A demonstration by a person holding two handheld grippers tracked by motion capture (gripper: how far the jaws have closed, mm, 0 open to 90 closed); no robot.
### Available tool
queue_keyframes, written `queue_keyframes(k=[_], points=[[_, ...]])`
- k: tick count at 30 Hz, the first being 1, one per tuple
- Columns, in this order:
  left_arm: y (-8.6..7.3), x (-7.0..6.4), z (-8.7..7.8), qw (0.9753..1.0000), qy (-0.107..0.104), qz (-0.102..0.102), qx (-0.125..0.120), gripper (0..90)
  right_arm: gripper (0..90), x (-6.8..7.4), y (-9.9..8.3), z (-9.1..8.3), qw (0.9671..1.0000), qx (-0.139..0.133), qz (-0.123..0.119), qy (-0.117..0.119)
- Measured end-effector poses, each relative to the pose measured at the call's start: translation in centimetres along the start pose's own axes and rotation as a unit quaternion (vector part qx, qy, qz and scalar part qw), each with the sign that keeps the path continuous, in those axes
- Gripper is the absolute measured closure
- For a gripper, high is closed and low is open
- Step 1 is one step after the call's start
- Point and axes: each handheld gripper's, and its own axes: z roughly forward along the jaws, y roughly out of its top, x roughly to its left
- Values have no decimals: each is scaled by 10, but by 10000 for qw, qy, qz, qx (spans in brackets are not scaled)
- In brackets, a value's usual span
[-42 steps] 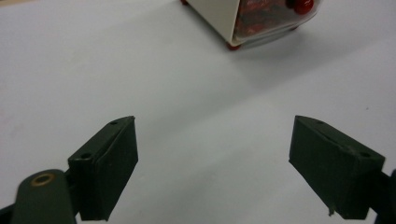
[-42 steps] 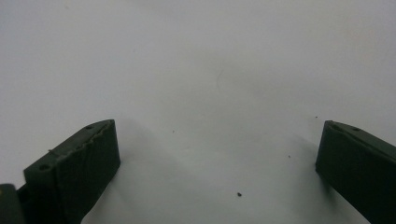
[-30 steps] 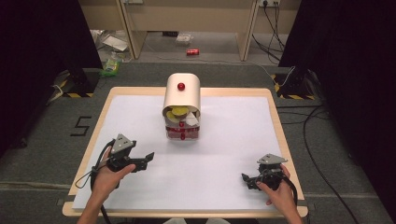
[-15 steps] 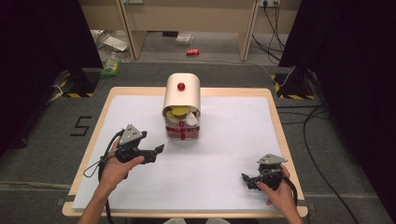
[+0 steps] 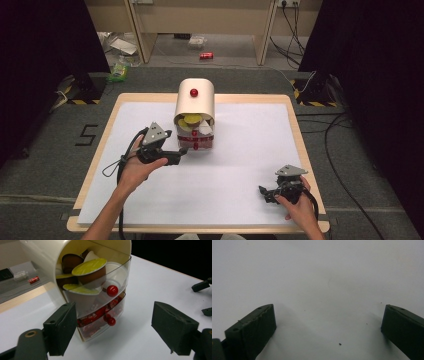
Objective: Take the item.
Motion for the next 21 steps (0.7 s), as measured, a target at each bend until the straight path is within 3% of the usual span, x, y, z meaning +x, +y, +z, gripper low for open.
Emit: queue_keyframes(k=[21], points=[[28,0,25,9998,25,178,-9,235,1,0,0,0,10000,0,-3,-1]])
